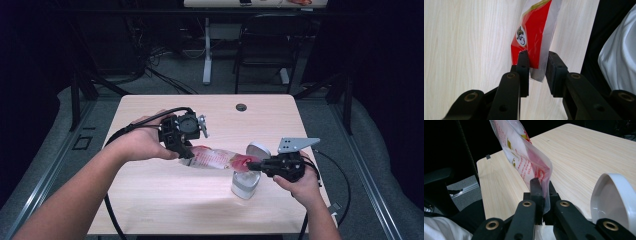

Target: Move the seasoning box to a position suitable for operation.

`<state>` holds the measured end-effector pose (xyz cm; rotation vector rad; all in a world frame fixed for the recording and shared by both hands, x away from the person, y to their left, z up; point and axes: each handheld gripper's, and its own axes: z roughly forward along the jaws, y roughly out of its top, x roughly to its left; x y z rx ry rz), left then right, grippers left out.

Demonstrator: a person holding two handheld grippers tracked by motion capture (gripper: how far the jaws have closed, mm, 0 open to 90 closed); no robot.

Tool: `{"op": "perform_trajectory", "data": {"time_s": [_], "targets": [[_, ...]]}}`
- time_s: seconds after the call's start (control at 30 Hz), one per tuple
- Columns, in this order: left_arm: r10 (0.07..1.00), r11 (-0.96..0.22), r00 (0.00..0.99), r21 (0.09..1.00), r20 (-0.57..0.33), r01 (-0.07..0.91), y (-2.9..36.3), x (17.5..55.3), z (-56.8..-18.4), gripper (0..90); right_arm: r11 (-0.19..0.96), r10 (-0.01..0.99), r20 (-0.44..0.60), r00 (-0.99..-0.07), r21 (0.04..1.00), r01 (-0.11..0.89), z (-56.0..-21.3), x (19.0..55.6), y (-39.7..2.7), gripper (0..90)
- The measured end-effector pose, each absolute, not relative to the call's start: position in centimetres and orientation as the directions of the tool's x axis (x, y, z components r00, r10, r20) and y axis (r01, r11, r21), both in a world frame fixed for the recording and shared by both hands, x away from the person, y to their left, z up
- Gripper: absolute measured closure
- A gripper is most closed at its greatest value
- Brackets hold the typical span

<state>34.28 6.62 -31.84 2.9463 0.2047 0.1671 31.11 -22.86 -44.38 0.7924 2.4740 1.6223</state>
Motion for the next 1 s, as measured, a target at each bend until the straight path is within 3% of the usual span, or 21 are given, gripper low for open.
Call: {"op": "perform_trajectory", "data": {"time_s": [1.0], "targets": [[0.126,-0.972,0.987,0.212,0.102,0.102,5.4,34.1,-31.1,74.9,0.298,0.474,0.219,-0.853,0.872,0.389,-44.4,30.6,-23.9,89.5]]}}
